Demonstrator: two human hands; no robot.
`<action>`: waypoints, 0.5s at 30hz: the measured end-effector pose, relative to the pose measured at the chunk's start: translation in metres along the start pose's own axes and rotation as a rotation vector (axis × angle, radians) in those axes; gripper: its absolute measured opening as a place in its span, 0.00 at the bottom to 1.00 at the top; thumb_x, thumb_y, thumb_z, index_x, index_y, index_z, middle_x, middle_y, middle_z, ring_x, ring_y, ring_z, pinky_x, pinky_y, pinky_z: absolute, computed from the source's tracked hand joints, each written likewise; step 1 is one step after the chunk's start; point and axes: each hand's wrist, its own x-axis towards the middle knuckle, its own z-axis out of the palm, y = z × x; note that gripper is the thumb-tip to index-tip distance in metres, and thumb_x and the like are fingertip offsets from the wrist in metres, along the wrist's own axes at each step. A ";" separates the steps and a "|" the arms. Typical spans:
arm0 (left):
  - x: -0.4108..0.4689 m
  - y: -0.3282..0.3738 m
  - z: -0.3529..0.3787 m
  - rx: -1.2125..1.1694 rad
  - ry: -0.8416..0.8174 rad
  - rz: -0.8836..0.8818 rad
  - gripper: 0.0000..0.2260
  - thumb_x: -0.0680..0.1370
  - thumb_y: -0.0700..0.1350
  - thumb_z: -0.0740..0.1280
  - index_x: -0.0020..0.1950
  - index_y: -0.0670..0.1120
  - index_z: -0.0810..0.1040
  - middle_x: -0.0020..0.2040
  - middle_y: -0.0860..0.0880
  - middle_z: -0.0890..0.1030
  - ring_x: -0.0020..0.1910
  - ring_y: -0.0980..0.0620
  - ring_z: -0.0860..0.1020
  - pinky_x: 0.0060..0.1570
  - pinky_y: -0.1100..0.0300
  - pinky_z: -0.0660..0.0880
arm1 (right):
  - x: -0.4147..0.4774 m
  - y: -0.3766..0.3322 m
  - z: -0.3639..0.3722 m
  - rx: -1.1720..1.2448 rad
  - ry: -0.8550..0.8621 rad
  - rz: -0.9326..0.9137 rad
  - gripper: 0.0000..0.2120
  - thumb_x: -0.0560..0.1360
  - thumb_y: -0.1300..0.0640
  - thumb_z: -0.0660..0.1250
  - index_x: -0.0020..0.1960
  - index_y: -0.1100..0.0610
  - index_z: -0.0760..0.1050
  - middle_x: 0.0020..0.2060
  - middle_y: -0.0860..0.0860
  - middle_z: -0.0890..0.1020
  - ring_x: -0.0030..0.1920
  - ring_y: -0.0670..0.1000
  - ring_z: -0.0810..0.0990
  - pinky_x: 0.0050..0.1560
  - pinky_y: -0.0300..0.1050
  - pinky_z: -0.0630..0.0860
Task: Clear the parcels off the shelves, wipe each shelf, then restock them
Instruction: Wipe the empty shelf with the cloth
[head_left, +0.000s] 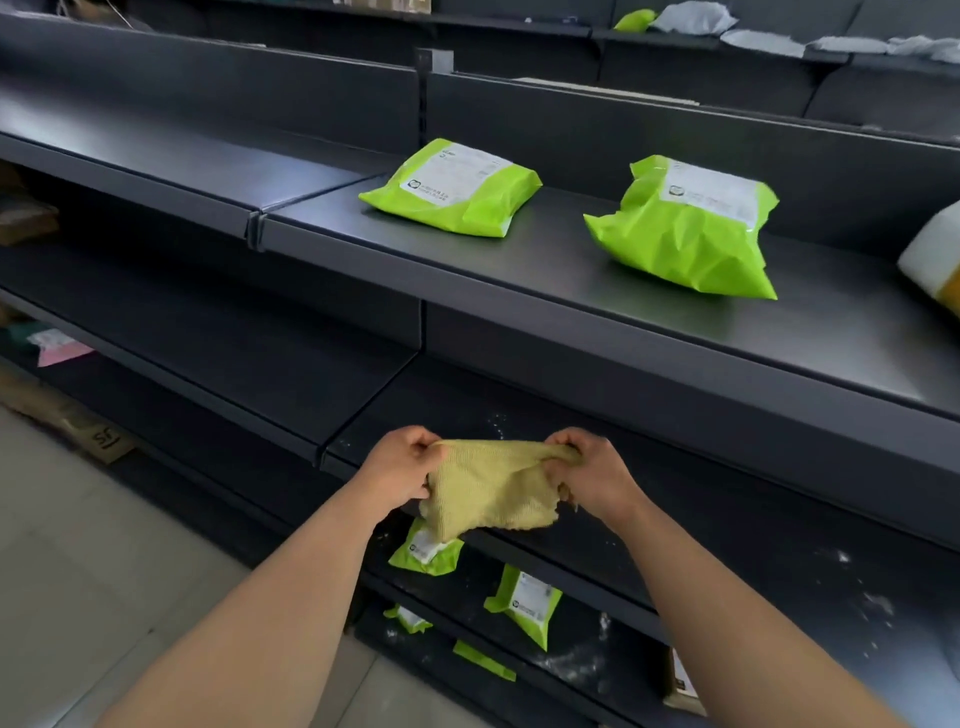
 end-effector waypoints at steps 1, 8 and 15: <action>0.009 0.001 -0.004 -0.052 -0.023 -0.019 0.05 0.80 0.44 0.64 0.53 0.45 0.77 0.51 0.44 0.80 0.50 0.47 0.80 0.46 0.53 0.81 | 0.009 -0.001 0.006 0.024 0.042 -0.003 0.10 0.73 0.64 0.67 0.51 0.52 0.77 0.41 0.49 0.80 0.35 0.44 0.78 0.33 0.36 0.74; 0.049 0.017 -0.036 -0.516 -0.286 -0.132 0.06 0.82 0.42 0.59 0.49 0.44 0.74 0.47 0.44 0.78 0.46 0.48 0.78 0.44 0.52 0.77 | 0.037 -0.008 0.048 0.188 0.280 0.082 0.15 0.73 0.53 0.73 0.53 0.51 0.69 0.48 0.50 0.76 0.43 0.48 0.75 0.43 0.45 0.74; 0.082 0.033 -0.067 -0.616 -0.501 -0.164 0.14 0.81 0.38 0.55 0.63 0.35 0.72 0.57 0.35 0.77 0.55 0.41 0.77 0.57 0.46 0.74 | 0.036 -0.035 0.105 0.265 0.060 0.104 0.19 0.66 0.37 0.73 0.52 0.46 0.81 0.61 0.51 0.75 0.62 0.49 0.74 0.64 0.47 0.70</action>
